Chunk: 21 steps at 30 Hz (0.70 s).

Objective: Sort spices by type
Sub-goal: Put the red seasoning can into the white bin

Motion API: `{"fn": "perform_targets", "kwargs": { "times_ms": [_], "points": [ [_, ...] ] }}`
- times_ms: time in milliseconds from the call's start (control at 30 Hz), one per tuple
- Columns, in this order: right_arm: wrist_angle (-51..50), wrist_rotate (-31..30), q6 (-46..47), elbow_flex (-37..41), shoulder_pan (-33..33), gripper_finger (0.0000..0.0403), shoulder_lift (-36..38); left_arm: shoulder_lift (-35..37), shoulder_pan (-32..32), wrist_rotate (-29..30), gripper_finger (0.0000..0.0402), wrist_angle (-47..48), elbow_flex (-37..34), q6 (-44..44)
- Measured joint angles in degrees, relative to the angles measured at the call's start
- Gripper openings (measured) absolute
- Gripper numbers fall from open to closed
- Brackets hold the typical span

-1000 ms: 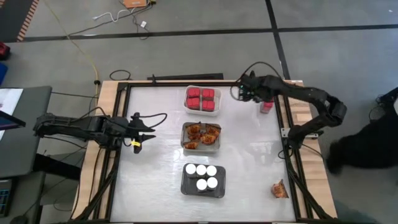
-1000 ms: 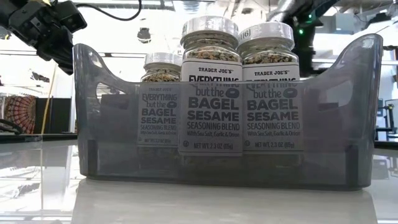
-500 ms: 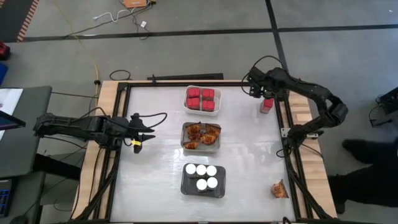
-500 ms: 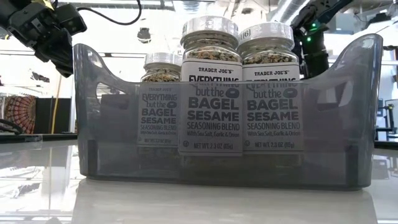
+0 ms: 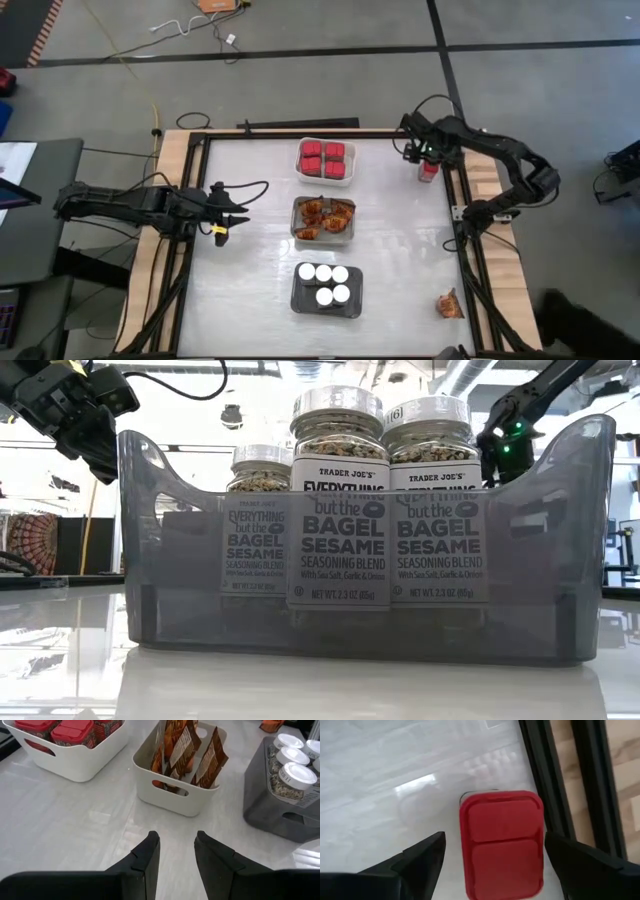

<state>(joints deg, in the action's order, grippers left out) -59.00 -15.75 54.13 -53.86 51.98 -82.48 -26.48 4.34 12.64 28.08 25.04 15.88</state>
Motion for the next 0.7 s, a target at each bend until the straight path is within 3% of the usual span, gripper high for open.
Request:
{"fn": "perform_targets", "kwargs": {
  "times_ms": [167,400,700],
  "points": [
    [1.6,1.0,-0.1,2.2,0.4,0.0344,0.0,0.0,0.0,0.0,0.0114,0.0,0.0,1.4],
    [2.6,1.0,-3.5,2.7,0.3,0.0233,0.0,0.0,0.0,0.0,0.0114,0.0,0.0,1.5],
    [3.0,1.0,-4.4,0.6,-7.4,0.0233,1.8,0.0,0.0,-0.1,0.0114,-0.1,0.0,1.5]
  ]
}}
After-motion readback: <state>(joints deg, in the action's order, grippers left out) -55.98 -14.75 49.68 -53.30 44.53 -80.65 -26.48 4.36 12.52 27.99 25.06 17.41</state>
